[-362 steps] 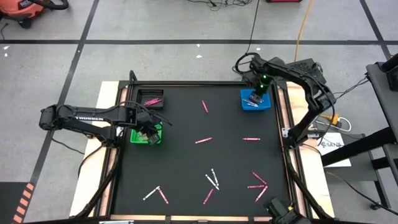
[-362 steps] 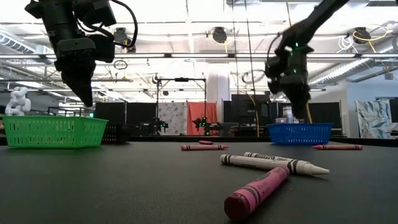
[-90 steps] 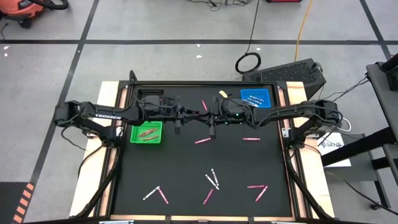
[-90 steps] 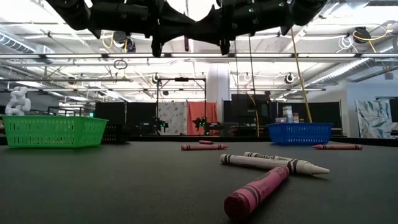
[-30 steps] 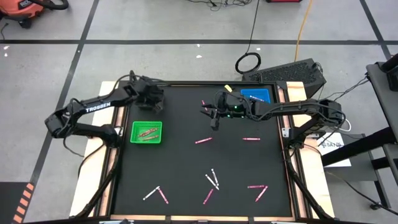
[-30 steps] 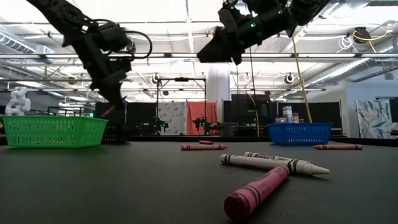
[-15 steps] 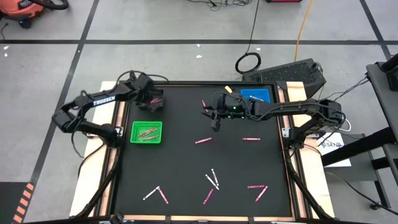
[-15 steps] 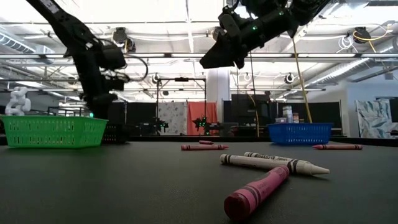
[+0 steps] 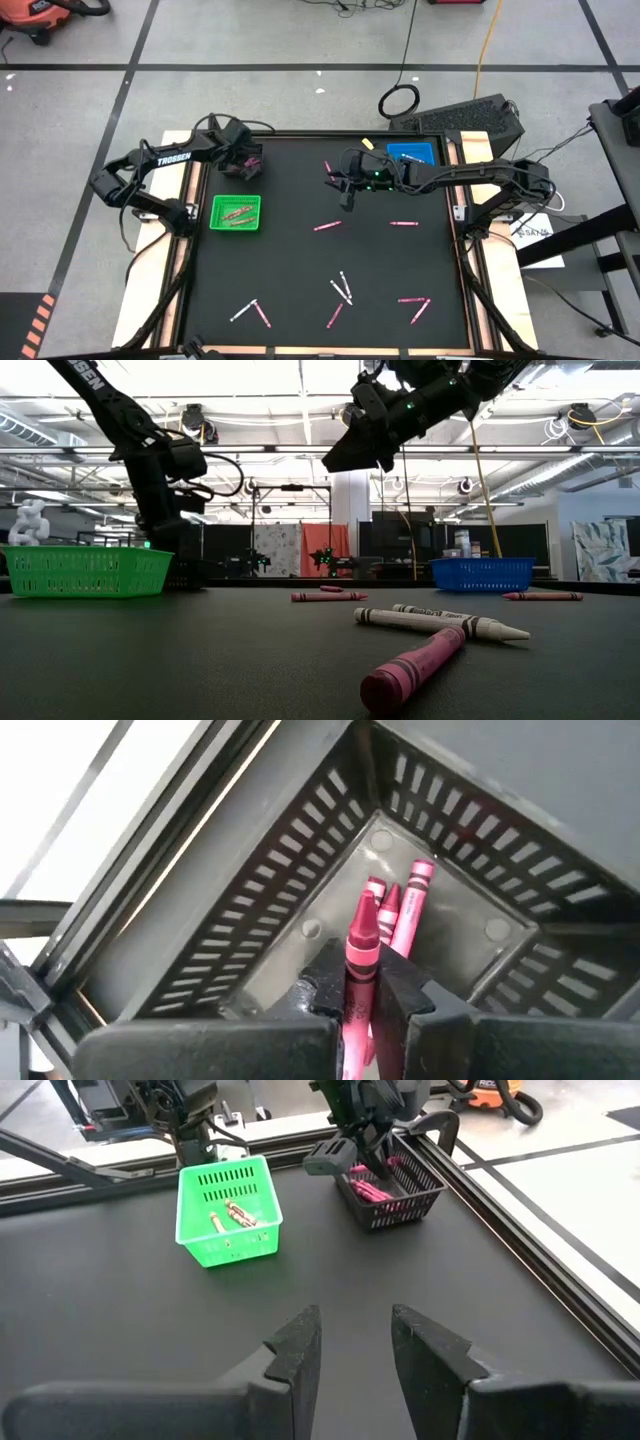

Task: Sort crayons
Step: Put the red crayon into the black bin, then put the white crayon into the blue bin

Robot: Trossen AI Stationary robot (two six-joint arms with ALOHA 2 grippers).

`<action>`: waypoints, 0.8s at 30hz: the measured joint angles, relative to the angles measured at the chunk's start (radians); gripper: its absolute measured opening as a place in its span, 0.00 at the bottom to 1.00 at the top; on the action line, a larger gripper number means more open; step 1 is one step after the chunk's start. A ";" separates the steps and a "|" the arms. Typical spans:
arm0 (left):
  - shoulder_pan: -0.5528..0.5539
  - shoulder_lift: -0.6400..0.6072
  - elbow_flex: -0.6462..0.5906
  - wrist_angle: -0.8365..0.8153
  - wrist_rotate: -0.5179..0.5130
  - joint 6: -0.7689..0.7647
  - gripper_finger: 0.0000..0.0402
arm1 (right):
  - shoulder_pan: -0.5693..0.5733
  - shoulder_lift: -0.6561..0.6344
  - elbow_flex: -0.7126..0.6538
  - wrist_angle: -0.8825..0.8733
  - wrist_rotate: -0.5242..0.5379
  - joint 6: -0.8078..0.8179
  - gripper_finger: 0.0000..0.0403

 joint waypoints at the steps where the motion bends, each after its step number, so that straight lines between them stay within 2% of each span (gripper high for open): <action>1: 0.000 0.000 0.000 0.000 -0.003 0.002 0.04 | 0.000 0.000 0.000 0.000 -0.001 0.000 0.27; 6: -0.001 0.000 0.000 0.000 -0.042 0.000 0.06 | 0.000 0.000 0.000 -0.024 -0.005 -0.006 0.27; 12: -0.001 0.000 0.000 0.001 -0.043 -0.001 0.17 | 0.010 0.000 0.000 -0.091 -0.006 -0.003 0.27; 17: -0.001 0.000 0.000 0.000 -0.045 -0.003 0.21 | 0.041 0.000 0.000 -0.130 -0.009 0.100 0.27; 24: -0.049 -0.040 0.061 -0.087 -0.046 -0.030 0.21 | 0.096 0.000 0.000 -0.197 -0.186 0.341 0.27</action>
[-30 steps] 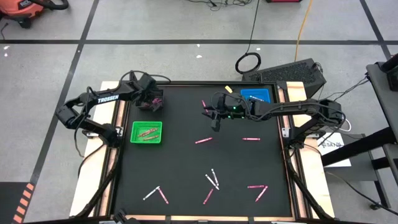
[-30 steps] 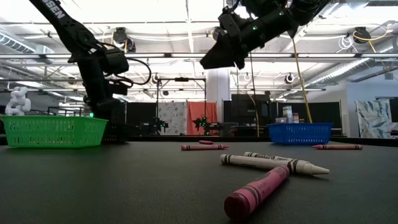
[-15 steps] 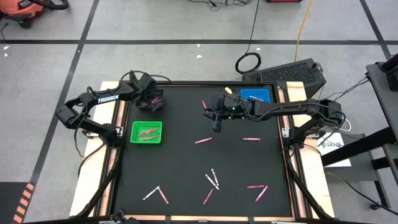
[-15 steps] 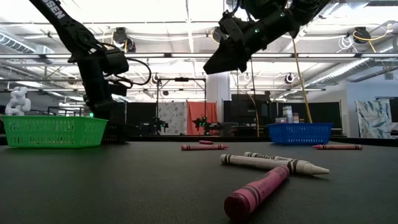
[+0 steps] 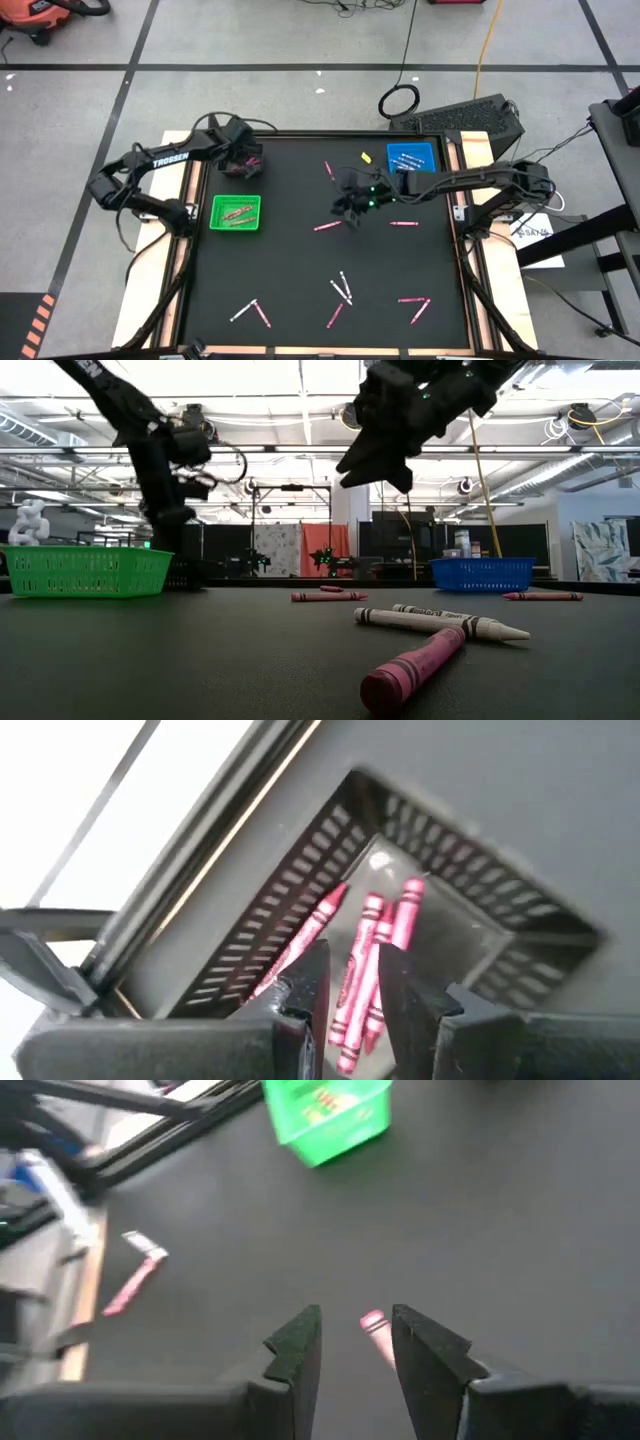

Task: Sort crayons
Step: Put the white crayon into the blue bin

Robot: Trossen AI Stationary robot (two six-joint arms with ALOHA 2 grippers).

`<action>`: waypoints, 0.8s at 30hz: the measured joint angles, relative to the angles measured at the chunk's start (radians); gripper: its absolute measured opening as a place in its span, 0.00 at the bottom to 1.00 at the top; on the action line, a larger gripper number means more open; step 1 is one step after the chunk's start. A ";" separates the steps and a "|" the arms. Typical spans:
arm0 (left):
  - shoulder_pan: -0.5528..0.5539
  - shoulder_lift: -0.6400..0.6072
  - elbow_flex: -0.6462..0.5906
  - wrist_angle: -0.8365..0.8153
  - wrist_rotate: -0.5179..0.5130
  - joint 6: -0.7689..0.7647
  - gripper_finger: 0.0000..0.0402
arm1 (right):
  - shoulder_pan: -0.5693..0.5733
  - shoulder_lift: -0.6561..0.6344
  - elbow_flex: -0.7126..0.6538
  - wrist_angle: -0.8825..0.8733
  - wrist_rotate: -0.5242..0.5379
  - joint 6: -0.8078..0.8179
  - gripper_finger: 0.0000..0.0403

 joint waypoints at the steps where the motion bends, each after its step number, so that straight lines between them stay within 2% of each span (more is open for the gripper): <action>1: -0.014 -0.008 0.020 -0.026 0.000 -0.007 0.21 | 0.010 0.000 0.000 -0.009 -0.019 0.027 0.27; 6: -0.108 -0.057 0.099 -0.134 0.027 -0.074 0.21 | 0.070 0.000 0.000 -0.068 -0.030 0.078 0.27; 11: -0.226 -0.120 0.125 -0.159 0.122 -0.132 0.21 | 0.109 0.000 0.000 -0.020 -0.029 0.008 0.27; 14: -0.294 -0.155 0.125 -0.167 0.139 -0.202 0.21 | 0.112 0.000 0.000 0.039 -0.029 -0.022 0.27; 19: -0.406 -0.192 0.125 -0.230 0.140 -0.282 0.21 | 0.127 0.000 0.000 0.056 -0.027 0.137 0.27; 24: -0.497 -0.199 0.124 -0.265 0.139 -0.338 0.21 | 0.188 0.010 0.000 0.045 0.003 0.266 0.27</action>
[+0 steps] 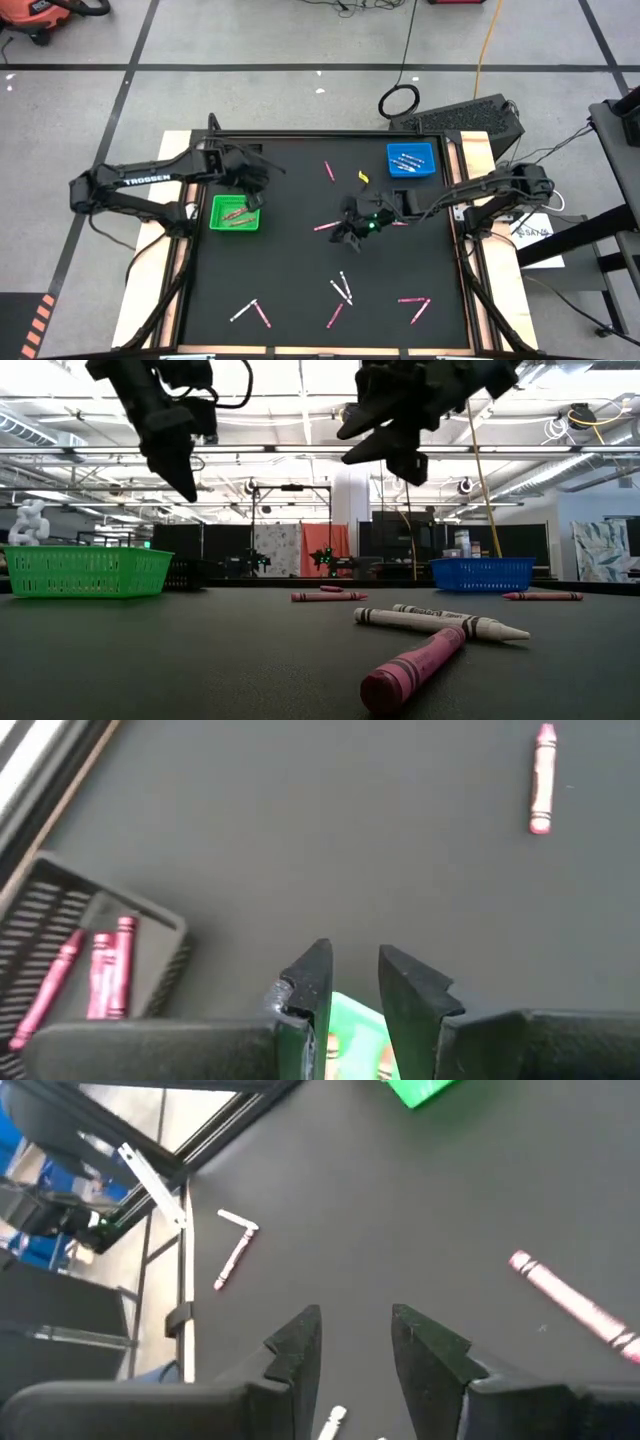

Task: Sort crayons
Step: Put the white crayon into the blue bin

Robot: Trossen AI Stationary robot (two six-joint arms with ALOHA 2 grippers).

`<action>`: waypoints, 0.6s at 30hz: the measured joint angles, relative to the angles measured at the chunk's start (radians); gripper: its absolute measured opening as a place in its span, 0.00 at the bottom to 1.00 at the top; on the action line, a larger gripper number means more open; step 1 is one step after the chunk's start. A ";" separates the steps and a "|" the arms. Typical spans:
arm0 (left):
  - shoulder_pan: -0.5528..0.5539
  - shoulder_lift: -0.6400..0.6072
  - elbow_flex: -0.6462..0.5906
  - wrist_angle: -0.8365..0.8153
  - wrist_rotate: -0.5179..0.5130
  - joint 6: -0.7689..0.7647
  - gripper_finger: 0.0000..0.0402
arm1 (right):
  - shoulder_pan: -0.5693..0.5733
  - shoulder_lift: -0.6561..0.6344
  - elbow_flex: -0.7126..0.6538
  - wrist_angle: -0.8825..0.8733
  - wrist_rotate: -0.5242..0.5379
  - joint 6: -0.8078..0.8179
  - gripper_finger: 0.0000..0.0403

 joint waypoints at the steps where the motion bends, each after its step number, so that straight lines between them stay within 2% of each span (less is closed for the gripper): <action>1: -0.015 0.000 0.000 0.001 0.000 -0.006 0.21 | 0.015 0.001 0.000 -0.001 0.016 0.025 0.27; 7: -0.093 0.000 0.000 0.000 -0.002 -0.062 0.21 | 0.110 0.013 0.002 -0.027 0.123 0.147 0.27; 11: -0.141 0.000 0.000 0.000 -0.002 -0.101 0.21 | 0.177 0.057 0.053 -0.077 0.167 0.191 0.27; 18: -0.203 0.000 -0.001 0.000 -0.003 -0.152 0.21 | 0.256 0.221 0.264 -0.371 0.242 0.217 0.27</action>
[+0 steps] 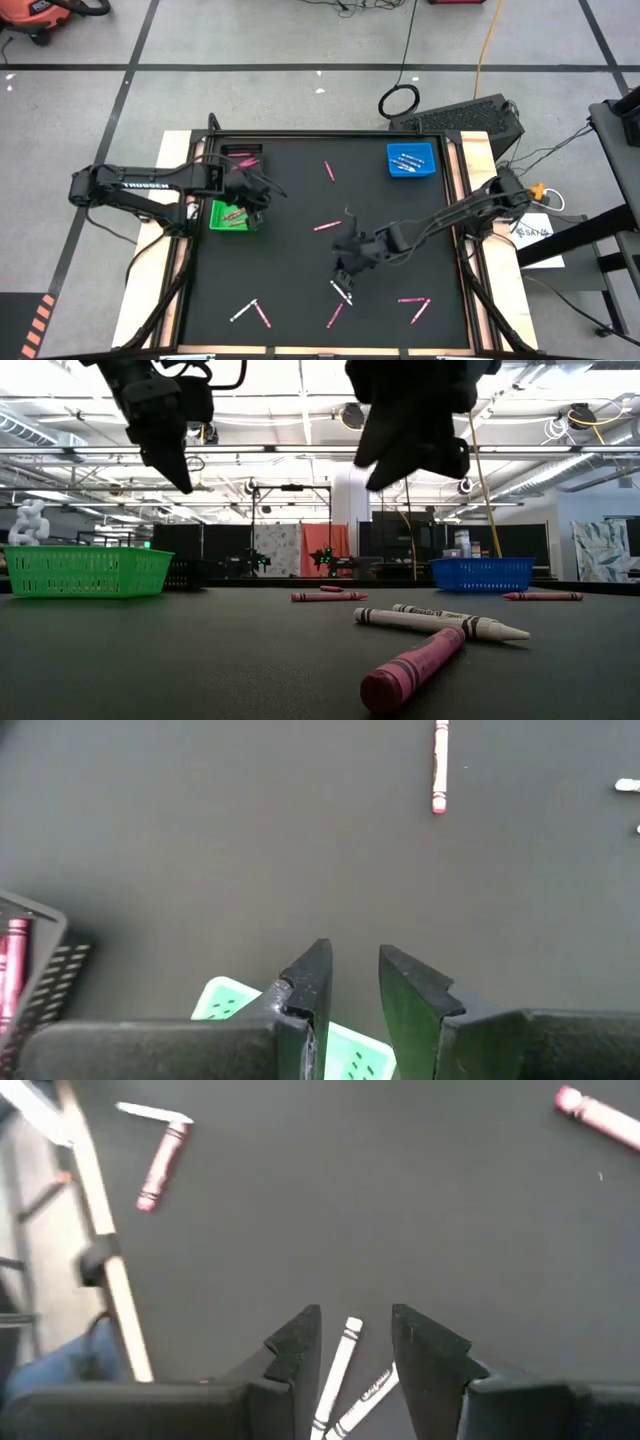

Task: Sort crayons
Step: Put the white crayon into the blue bin

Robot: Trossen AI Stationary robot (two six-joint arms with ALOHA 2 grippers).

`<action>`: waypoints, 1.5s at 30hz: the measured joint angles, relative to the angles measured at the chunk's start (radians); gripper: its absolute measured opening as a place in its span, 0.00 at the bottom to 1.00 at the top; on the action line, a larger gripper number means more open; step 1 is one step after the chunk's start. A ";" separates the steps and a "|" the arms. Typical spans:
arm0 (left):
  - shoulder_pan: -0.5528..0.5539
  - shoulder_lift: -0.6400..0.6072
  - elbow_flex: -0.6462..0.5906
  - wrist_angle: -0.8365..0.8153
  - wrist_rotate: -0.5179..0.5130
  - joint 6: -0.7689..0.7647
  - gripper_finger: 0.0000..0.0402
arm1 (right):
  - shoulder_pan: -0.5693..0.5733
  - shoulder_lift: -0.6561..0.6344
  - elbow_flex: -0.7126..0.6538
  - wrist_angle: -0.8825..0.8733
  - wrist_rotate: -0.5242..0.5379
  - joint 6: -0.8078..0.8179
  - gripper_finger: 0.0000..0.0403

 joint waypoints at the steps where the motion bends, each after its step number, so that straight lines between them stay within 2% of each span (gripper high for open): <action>1: -0.007 0.000 0.000 0.000 0.000 -0.006 0.21 | 0.006 0.023 0.028 -0.031 0.012 0.019 0.27; 7: -0.042 0.000 0.000 0.000 0.000 -0.008 0.21 | 0.033 0.139 0.120 -0.124 0.020 0.102 0.27; 14: -0.072 0.000 0.000 0.000 -0.001 -0.007 0.21 | 0.059 0.204 0.123 -0.179 0.021 0.215 0.27; 22: -0.086 0.000 0.000 0.004 -0.008 -0.007 0.21 | 0.069 0.258 0.123 -0.205 0.023 0.273 0.27; 45: -0.086 0.000 0.000 0.003 -0.013 -0.007 0.21 | 0.118 0.270 0.123 -0.302 0.082 0.400 0.27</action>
